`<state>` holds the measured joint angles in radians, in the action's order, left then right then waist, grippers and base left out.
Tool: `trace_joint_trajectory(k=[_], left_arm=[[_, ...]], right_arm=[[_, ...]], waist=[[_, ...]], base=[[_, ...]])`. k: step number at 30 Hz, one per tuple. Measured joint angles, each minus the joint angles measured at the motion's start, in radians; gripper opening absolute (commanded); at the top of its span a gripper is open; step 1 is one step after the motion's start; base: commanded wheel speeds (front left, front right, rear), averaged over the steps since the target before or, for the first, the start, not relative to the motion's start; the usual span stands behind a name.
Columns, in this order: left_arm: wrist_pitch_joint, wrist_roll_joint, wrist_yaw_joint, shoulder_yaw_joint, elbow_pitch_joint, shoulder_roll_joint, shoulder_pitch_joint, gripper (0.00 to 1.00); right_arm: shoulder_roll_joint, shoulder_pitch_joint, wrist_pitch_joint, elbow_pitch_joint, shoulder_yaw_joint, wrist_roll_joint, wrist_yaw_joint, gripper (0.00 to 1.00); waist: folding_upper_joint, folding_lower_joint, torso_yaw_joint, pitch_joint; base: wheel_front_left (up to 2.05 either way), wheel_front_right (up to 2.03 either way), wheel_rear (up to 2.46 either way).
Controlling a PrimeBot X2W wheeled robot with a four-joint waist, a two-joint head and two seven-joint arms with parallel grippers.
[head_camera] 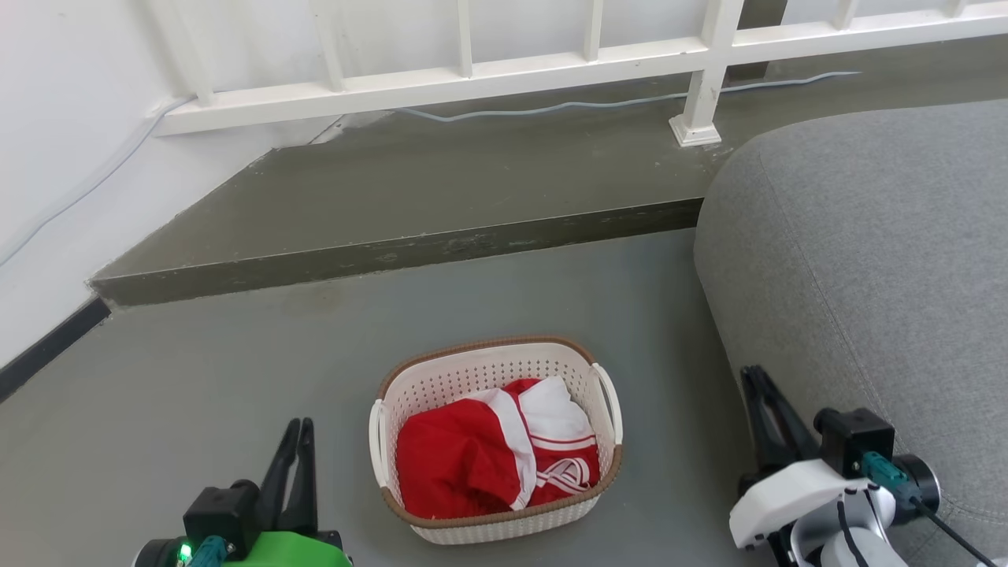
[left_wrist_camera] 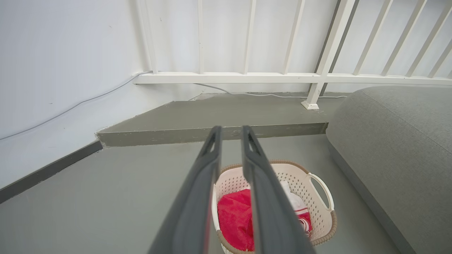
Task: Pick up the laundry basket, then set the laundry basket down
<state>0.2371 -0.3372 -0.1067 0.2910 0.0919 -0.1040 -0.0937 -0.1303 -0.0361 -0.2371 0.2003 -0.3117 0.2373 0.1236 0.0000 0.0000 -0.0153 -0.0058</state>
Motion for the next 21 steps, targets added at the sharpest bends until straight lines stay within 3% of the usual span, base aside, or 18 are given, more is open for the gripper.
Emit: trace_joint_trajectory(k=[12, 21], left_arm=[[0.000, -0.099, 0.011, -0.001, -0.007, 0.004, -0.015, 0.00], [-0.027, -0.233, 0.036, -0.033, -0.008, 0.012, -0.014, 0.00]], right_arm=[[0.006, -0.028, 0.000, -0.014, 0.006, 0.097, -0.021, 0.00], [0.013, -0.030, 0.022, -0.025, 0.039, 0.252, -0.043, 0.00]], waist=[[0.0001, 0.0000, 0.001, 0.002], [0.0000, 0.0000, 0.002, 0.003]], base=[[0.00, 0.00, 0.00], [0.00, 0.00, 0.00]])
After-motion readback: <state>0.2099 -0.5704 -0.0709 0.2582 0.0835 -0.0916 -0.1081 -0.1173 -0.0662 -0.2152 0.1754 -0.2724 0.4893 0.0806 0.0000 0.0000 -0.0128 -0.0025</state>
